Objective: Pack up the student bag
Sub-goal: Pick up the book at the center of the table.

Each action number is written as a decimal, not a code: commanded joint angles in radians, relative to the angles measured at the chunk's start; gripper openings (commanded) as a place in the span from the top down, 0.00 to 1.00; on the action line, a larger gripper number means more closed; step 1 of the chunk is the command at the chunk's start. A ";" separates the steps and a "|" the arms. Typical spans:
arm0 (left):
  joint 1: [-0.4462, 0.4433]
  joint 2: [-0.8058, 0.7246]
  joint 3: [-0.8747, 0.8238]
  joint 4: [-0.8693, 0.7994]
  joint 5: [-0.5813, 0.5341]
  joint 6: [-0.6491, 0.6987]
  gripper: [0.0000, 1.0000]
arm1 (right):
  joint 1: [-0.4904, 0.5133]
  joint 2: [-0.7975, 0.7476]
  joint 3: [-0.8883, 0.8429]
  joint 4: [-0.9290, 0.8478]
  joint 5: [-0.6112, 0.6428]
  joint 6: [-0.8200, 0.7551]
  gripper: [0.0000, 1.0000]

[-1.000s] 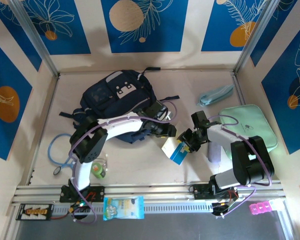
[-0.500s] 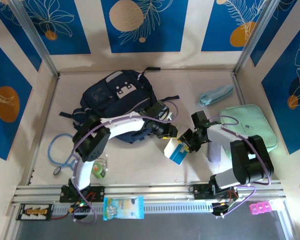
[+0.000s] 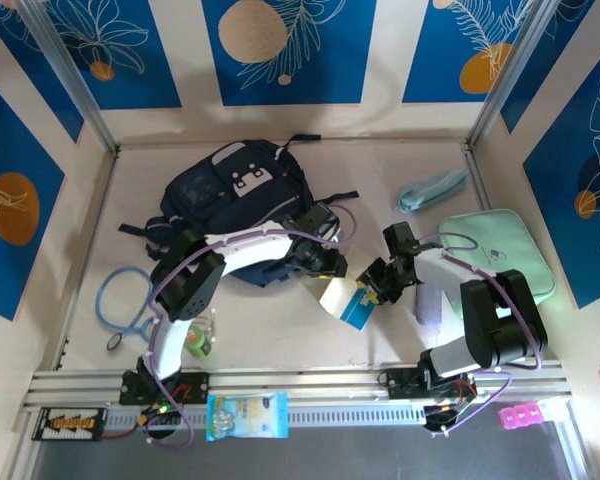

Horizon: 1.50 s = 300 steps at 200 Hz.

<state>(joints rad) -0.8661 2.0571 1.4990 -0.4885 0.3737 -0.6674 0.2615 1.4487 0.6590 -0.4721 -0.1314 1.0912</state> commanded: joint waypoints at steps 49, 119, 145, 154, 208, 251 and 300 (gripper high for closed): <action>-0.022 0.014 0.010 -0.036 0.083 0.033 0.71 | 0.002 0.068 -0.027 0.013 0.050 0.007 0.60; -0.019 0.031 0.041 -0.148 -0.109 0.093 0.53 | 0.005 0.099 0.007 -0.020 0.062 0.022 0.64; -0.017 0.030 0.042 -0.163 -0.168 0.093 0.45 | 0.005 0.108 0.015 -0.025 0.062 0.022 0.64; -0.016 0.033 0.042 -0.170 -0.181 0.094 0.44 | 0.005 0.108 0.016 -0.024 0.062 0.021 0.64; -0.018 0.058 0.027 -0.132 -0.092 0.073 0.51 | 0.006 0.107 0.014 -0.020 0.062 0.019 0.64; -0.019 0.070 0.024 -0.122 -0.074 0.066 0.60 | 0.005 0.107 0.010 -0.013 0.059 0.018 0.64; -0.021 0.060 0.021 -0.112 -0.028 0.063 0.65 | 0.006 0.114 0.007 -0.008 0.058 0.018 0.64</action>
<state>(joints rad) -0.8753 2.1025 1.5173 -0.6109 0.2687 -0.6003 0.2615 1.5028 0.7052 -0.4919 -0.1425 1.1057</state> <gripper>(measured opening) 0.347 0.360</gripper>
